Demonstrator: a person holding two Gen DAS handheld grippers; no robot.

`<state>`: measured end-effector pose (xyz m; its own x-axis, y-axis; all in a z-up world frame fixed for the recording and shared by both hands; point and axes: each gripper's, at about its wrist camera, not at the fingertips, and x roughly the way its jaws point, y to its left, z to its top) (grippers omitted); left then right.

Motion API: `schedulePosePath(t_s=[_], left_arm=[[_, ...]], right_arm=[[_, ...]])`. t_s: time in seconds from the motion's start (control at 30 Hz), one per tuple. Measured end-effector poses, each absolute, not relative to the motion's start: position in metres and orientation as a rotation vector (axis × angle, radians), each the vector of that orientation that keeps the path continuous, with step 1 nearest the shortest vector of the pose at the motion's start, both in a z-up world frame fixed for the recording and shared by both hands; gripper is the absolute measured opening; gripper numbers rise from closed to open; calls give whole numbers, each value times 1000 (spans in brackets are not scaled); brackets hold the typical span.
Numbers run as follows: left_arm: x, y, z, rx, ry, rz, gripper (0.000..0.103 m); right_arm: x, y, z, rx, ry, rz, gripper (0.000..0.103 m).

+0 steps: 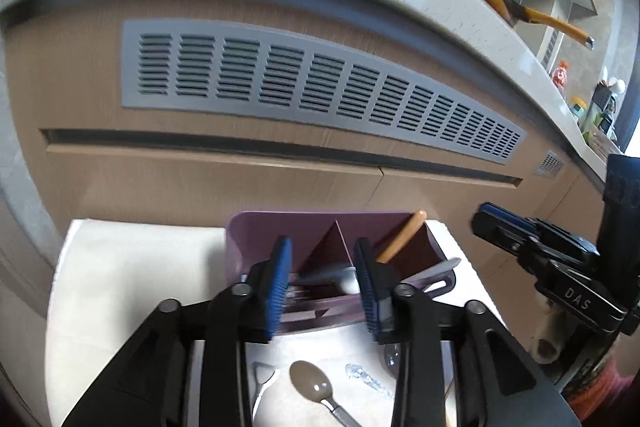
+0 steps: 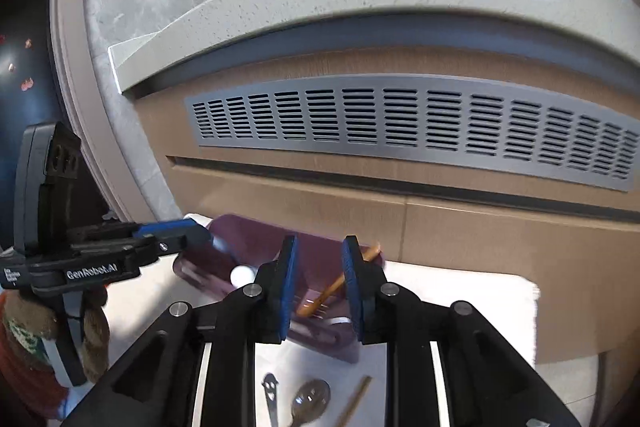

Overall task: Organize utensils
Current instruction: 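Lower the wooden spoon into the caddy with the right tool while the left tool drops the blue spoon in, then grasp the small metal shovel with the left tool while the right tool grasps the dark brown spoon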

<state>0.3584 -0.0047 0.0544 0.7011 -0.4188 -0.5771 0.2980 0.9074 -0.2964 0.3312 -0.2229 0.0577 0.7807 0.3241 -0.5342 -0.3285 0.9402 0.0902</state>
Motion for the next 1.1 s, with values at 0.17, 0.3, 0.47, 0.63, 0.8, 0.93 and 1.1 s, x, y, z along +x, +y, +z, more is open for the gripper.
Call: schedulePosePath(t_s=[0.17,0.3,0.47,0.63,0.8,0.93,1.1], left_arm=[[320,14,53,-143,651,-318,43],[298,35,21,-131,757,-262,43],[266,56,-13,-171,827,-213,43],[240,68,-26,-158,849,-185,45],[215,83,-38,-156,853,-170,46],[205,76,-45,-113,852,-179,47],[211,62,-55,-33,875,-186,47]], right_arm=[[291,-224,54,-73,584,343,33],[275,-218,21,-101,706,332,41],[276,-214,-44,-4,936,309,41],[286,-207,-77,29,1027,269,41],[295,-191,-79,-65,994,213,41],[304,-187,-82,-62,989,188,50],[304,-169,-85,-122,1020,206,79]])
